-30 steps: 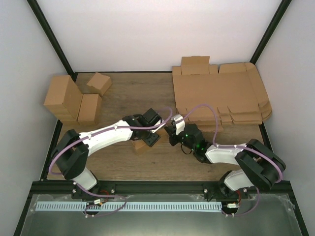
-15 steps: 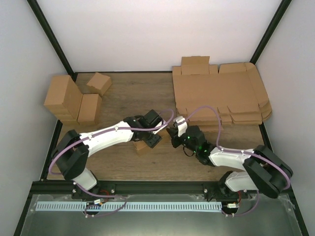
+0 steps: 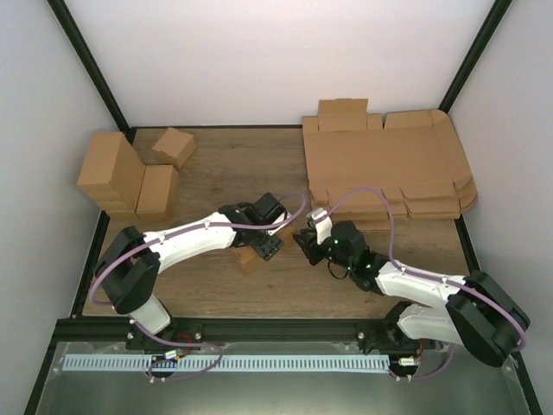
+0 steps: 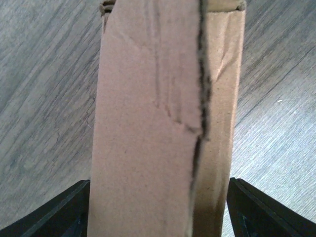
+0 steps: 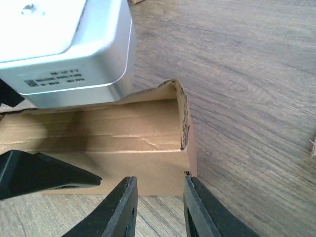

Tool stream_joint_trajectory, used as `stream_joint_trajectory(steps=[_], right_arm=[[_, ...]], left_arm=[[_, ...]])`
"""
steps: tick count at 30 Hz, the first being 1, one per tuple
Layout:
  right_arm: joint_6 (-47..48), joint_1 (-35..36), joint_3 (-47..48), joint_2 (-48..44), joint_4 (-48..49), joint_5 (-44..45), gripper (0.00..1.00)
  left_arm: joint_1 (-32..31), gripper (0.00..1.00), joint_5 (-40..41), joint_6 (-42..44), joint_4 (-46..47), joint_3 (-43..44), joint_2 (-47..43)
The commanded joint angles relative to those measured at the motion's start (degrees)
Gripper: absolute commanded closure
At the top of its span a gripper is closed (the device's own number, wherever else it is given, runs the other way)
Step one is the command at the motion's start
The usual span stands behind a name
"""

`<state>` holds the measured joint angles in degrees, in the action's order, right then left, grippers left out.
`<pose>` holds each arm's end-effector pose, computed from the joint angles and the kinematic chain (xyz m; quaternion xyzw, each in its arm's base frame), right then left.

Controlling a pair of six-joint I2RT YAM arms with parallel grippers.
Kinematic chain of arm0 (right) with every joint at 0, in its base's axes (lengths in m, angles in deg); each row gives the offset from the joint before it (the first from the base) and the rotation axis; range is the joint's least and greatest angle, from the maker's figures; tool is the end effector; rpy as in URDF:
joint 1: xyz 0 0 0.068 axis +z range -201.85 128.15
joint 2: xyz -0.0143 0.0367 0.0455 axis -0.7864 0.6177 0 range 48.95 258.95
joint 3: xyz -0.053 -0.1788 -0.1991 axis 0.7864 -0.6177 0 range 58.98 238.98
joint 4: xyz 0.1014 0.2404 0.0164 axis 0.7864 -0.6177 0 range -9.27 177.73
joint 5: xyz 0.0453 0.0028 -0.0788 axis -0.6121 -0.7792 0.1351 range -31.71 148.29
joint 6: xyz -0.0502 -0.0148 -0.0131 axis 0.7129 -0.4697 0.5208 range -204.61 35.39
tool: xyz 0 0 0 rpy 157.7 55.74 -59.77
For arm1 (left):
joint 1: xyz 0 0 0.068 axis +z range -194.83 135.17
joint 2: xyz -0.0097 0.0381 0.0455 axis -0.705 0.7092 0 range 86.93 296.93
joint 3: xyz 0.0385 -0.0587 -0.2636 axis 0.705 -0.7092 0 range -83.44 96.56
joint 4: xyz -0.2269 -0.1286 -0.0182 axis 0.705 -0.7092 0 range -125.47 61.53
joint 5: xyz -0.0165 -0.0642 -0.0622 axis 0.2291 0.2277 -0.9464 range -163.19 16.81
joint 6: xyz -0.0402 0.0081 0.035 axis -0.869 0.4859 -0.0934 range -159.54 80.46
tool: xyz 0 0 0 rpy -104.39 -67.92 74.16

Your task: Fold the paper box

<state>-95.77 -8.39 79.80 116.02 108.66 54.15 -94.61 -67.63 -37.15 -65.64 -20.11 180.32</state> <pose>0.1644 0.1594 0.1743 -0.2535 0.8057 0.2724 0.4609 0.2092 -0.2421 0.2053 0.4220 0.8836 -0.0357 0.1997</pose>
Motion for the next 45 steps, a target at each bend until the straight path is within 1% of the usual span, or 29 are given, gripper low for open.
stream_joint_trajectory(steps=[1,3,4,10,16,20,23,29,30,32,34,36,40,42,45], right_arm=[[2.8,-4.6,2.5,-0.6,-1.4,-6.9,0.71],[4.1,-6.9,3.8,0.3,-1.7,-10.2,0.71],[4.8,-7.5,4.8,0.9,-1.8,-11.4,0.71],[7.9,-8.1,9.2,5.2,-2.5,-15.0,0.70],[10.4,-8.1,10.8,8.5,-1.3,-15.0,0.71],[11.7,-8.2,12.4,10.6,-2.0,-13.5,0.71],[12.5,-8.2,13.5,11.6,-3.0,-13.8,0.71],[13.1,-8.4,14.0,11.2,-2.6,-14.4,0.72],[13.3,-8.4,14.2,11.3,-2.7,-14.2,0.75],[13.4,-8.4,14.6,11.7,-2.8,-13.6,0.80],[13.5,-8.4,15.0,12.0,-2.6,-13.4,0.83],[13.5,-8.4,15.3,12.4,-2.6,-13.3,0.84],[13.9,-8.4,15.7,12.8,-2.4,-12.5,0.85],[13.9,-8.4,15.8,13.1,-2.2,-12.1,0.87],[14.1,-8.4,15.9,13.6,-1.8,-11.6,0.87]], left_arm=[[-0.1,0.21,-0.3,0.6,-0.6,1.2,1.0],[-0.1,0.11,-0.8,0.2,-0.5,1.9,0.6],[-0.1,0.07,-1.2,0.0,-0.5,2.6,0.3],[-0.1,0.00,-1.9,0.0,-1.7,5.9,-1.0],[-0.1,0.00,-2.8,-0.2,-3.3,7.1,-2.8],[-0.1,0.00,-1.5,-1.8,-3.8,8.0,-5.6],[-0.1,0.00,0.8,-4.8,-3.6,8.5,-9.4],[0.1,0.02,0.5,-13.7,-4.2,6.1,-18.2],[0.2,0.03,0.3,-15.0,-4.4,5.4,-19.1],[0.5,0.10,0.4,-18.9,-4.5,3.8,-20.6],[1.5,0.23,-0.8,-21.9,-3.6,2.0,-21.8],[2.6,0.38,-4.7,-22.9,-2.0,0.3,-22.2],[3.8,0.61,-9.5,-24.3,0.7,-1.9,-22.1],[4.1,0.67,-10.5,-24.8,1.2,-2.5,-22.1],[4.7,0.71,-10.8,-25.1,1.7,-3.4,-22.5]])
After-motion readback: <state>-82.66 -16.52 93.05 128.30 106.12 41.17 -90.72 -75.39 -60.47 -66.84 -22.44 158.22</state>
